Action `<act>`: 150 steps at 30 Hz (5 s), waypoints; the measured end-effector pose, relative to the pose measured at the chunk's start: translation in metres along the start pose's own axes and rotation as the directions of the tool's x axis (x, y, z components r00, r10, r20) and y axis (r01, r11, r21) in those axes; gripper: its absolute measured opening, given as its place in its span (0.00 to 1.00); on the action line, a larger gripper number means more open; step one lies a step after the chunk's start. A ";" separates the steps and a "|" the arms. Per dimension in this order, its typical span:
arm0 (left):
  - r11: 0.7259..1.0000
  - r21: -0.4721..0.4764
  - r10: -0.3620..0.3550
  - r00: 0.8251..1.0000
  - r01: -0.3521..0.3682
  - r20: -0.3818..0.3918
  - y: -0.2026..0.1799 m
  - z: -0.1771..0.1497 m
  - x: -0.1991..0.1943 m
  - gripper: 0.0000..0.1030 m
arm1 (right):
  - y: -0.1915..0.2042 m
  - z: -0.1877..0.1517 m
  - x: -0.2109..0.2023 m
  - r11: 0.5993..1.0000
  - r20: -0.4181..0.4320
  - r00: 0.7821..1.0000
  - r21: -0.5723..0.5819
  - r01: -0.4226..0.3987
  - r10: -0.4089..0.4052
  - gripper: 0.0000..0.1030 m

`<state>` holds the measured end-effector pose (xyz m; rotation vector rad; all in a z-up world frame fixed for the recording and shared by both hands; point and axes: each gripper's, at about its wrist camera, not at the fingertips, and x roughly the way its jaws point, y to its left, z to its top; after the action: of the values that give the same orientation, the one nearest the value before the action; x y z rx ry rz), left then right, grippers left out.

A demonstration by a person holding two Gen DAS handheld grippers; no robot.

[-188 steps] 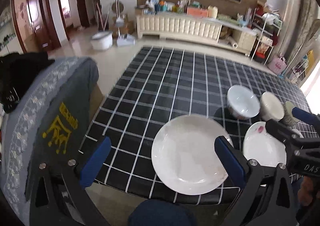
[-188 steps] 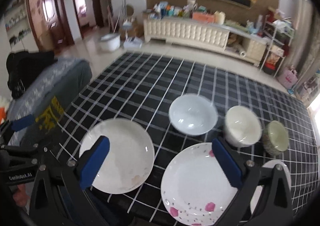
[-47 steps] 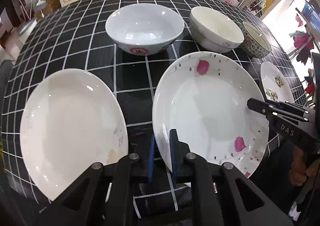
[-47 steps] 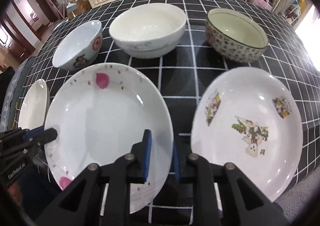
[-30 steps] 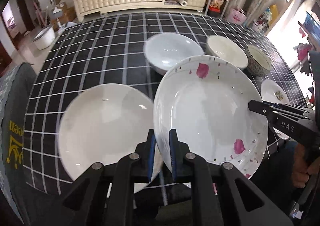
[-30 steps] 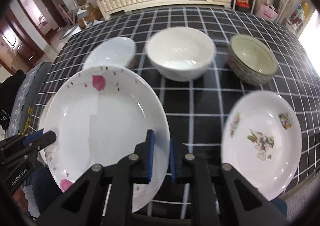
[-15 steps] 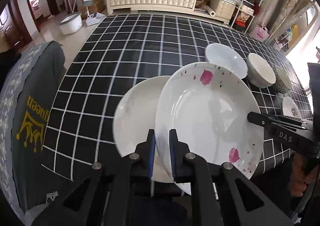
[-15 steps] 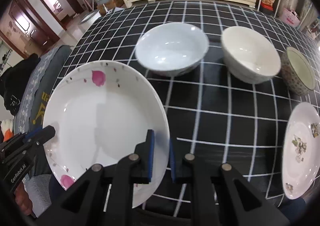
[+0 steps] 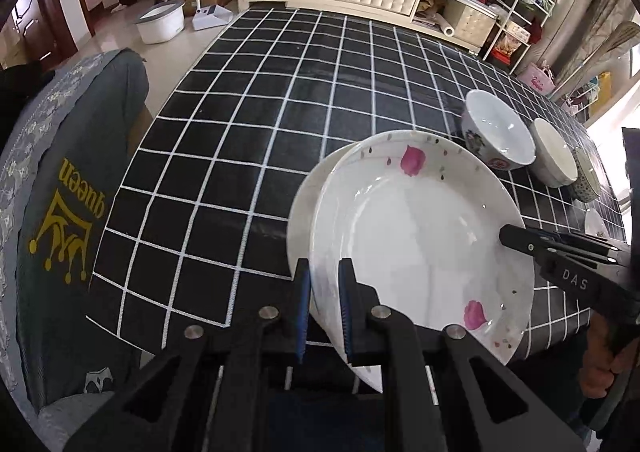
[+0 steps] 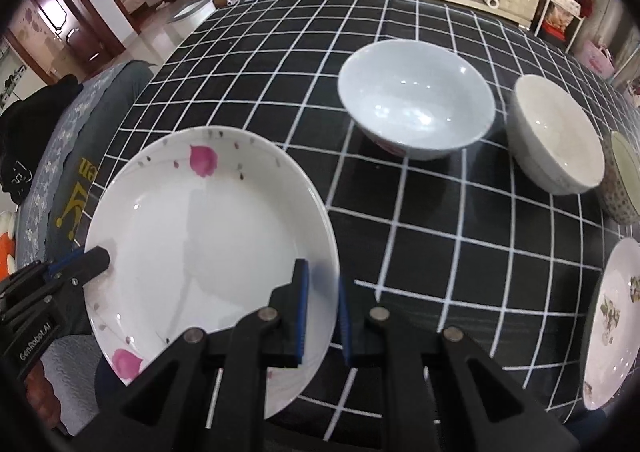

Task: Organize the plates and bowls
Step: 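Carry the pink-spotted plate over the plain white plate and lower it on, then open both grippers and pull back from the stacked plates, then pinch the rim of the cartoon-print plate with both grippers and lift it, then carry the cartoon-print plate onto the pink-spotted plate stack and lower it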

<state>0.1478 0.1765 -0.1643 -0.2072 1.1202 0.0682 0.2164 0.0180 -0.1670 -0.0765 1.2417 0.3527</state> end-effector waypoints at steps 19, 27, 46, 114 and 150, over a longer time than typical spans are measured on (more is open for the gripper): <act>0.999 -0.038 0.004 0.999 -0.005 -0.034 0.015 0.010 0.029 0.11 | 0.013 0.010 0.017 0.997 0.000 0.998 -0.049 0.055 -0.055 0.17; 0.999 -0.023 0.047 0.999 -0.047 -0.005 0.008 0.011 0.012 0.14 | 0.003 0.006 0.005 0.999 0.036 0.999 -0.014 0.039 -0.039 0.23; 0.989 0.133 -0.087 0.974 0.060 0.207 -0.119 0.011 -0.080 0.40 | -0.057 -0.033 -0.130 0.991 0.314 0.940 0.072 0.116 -0.133 0.57; 0.880 0.396 -0.170 0.952 0.263 -0.256 -0.398 -0.019 0.097 0.17 | -0.331 -0.128 -0.083 0.920 0.085 0.961 0.323 0.222 -0.262 0.21; 0.927 0.313 -0.177 0.977 0.205 -0.116 -0.311 -0.007 0.019 0.17 | -0.257 -0.098 -0.120 0.952 0.194 0.963 0.279 0.126 -0.184 0.17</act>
<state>0.1996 -0.1302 -0.1438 -0.0248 1.1738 -0.3009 0.1724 -0.2751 -0.1213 0.0917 1.0466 0.0525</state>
